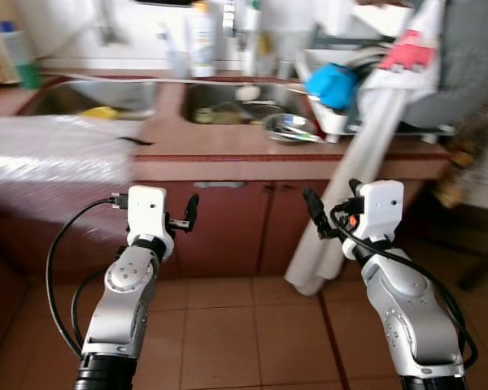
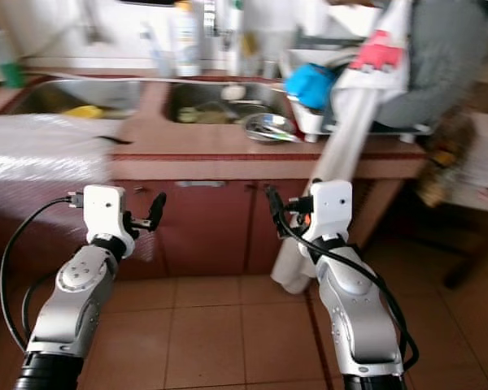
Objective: Kitchen organization
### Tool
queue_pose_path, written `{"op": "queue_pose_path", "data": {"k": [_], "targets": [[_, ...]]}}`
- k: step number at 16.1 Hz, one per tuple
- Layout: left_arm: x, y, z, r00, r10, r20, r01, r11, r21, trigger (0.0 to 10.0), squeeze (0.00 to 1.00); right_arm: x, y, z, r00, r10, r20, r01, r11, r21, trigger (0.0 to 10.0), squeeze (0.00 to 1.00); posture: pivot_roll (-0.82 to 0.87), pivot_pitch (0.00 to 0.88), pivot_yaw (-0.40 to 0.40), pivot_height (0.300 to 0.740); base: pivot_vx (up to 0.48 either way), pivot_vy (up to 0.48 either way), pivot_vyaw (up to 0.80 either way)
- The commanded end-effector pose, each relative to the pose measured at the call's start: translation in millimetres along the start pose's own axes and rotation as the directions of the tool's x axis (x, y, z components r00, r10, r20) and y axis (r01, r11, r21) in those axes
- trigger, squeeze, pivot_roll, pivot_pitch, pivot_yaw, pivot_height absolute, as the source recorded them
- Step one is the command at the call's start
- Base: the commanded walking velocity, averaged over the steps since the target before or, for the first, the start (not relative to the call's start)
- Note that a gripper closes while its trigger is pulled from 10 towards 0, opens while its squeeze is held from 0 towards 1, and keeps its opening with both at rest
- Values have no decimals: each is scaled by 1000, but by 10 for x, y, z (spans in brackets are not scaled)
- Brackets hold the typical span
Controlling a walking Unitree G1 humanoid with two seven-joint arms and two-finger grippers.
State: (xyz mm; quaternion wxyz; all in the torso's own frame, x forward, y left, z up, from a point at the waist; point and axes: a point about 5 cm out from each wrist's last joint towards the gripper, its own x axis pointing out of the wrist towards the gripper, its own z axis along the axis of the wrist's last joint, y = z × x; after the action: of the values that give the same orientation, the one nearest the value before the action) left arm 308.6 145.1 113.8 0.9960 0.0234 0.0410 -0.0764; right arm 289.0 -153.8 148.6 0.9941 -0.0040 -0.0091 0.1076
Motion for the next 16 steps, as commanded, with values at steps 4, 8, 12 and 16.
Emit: {"op": "queue_pose_path", "data": {"k": [4,8,12,16], "targets": [[30,162,-301,992,24,-128,-16,998,58,10000,0,69,-76,-161,999,-25,-40,24,999,-21,10000,0,-25,28,-13,740,0,0,-781],[-38,348,-774,951,36,-308,12,988,151,10000,0,108,-314,-604,976,-114,-185,114,993,-12,10000,0,-21,20,-6,740,0,0,-783],[-243,449,-1234,865,63,-497,13,989,148,10000,0,16,-504,-1117,908,-193,-371,210,978,5,10000,0,-9,34,-4,740,0,0,-788],[-420,427,-1500,775,54,-629,22,993,113,10000,0,-130,-586,-1427,823,-241,-514,295,955,24,10000,0,6,26,-2,740,0,0,-788]]}}
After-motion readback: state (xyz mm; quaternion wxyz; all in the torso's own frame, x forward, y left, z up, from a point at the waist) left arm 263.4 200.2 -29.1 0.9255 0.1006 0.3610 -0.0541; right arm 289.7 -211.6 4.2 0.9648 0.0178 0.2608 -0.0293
